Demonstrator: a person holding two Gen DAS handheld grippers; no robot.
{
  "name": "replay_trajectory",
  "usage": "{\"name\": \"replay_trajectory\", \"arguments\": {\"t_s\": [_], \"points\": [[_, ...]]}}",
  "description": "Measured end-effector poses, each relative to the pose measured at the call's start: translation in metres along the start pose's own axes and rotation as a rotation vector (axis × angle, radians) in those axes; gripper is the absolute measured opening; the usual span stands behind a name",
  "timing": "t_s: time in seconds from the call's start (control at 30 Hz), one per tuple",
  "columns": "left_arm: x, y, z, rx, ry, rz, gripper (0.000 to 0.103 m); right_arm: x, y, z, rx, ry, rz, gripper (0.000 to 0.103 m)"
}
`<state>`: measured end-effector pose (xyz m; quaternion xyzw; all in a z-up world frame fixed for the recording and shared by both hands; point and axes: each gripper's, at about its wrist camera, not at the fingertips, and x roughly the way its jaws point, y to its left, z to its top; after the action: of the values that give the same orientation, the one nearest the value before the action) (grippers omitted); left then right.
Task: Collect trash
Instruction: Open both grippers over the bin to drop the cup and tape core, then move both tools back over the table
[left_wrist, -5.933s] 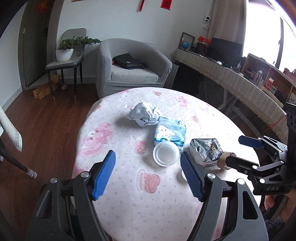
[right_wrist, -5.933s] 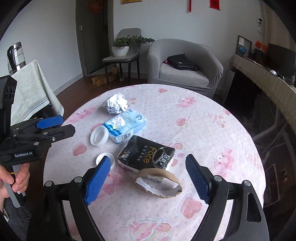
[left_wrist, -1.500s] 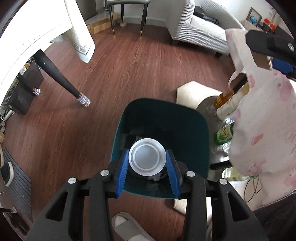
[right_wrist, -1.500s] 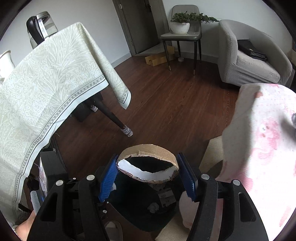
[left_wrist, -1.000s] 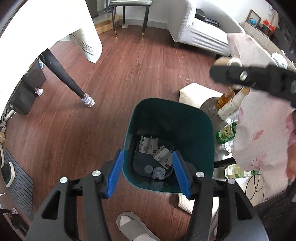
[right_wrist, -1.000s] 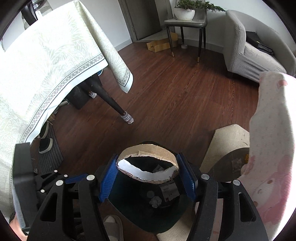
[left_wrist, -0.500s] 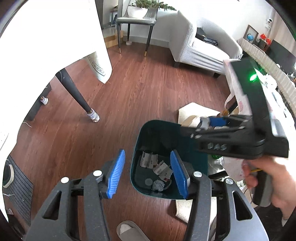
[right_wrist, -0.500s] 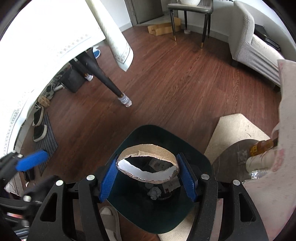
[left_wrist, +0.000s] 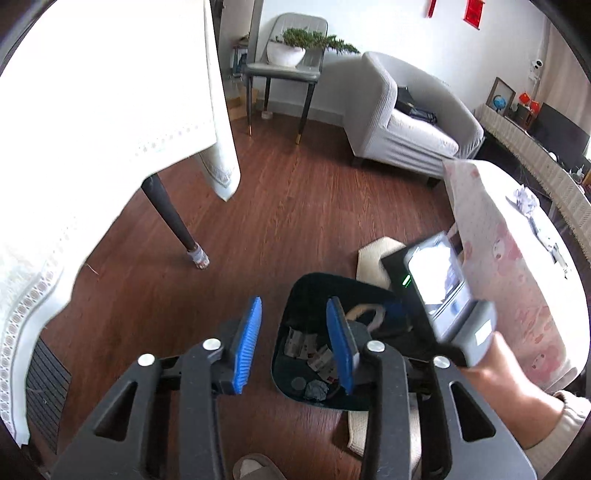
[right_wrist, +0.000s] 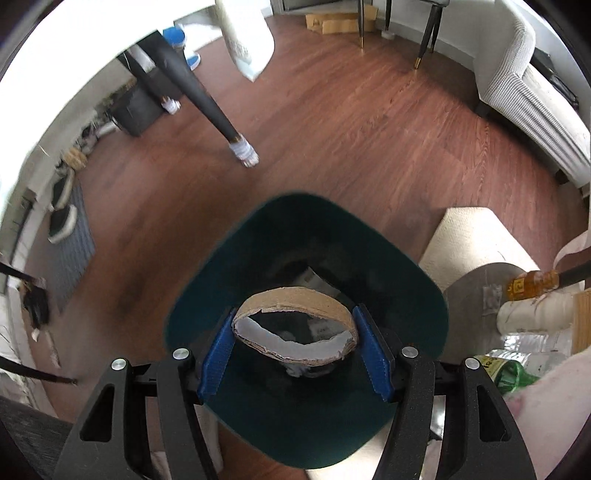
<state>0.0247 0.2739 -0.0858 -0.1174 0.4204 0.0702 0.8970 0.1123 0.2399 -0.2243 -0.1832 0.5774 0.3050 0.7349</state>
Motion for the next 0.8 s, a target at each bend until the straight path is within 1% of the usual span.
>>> {"name": "replay_trajectory", "arguments": {"t_s": [0.13, 0.4, 0.5, 0.53, 0.6, 0.8], "points": [[-0.014, -0.003, 0.008, -0.008, -0.046, -0.010, 0.034, 0.014, -0.002, -0.007, -0.025, 0.042, -0.022, 0.065], [-0.033, -0.005, 0.018, -0.017, -0.091, -0.017, 0.034, 0.018, -0.005, -0.016, -0.047, 0.056, -0.016, 0.065], [-0.041, -0.005, 0.021, -0.021, -0.114, -0.020, 0.034, 0.016, -0.004, -0.016, -0.058, 0.054, -0.025, 0.066], [-0.043, -0.004, 0.021, -0.025, -0.120, -0.018, 0.034, 0.014, -0.005, -0.017, -0.058, 0.051, -0.020, 0.070], [-0.047, -0.003, 0.021, -0.030, -0.127, -0.015, 0.034, 0.011, -0.006, -0.018, -0.058, 0.046, -0.015, 0.072], [-0.059, -0.002, 0.027, -0.041, -0.164, -0.016, 0.034, -0.009, -0.011, -0.020, -0.067, 0.009, 0.008, 0.072]]}}
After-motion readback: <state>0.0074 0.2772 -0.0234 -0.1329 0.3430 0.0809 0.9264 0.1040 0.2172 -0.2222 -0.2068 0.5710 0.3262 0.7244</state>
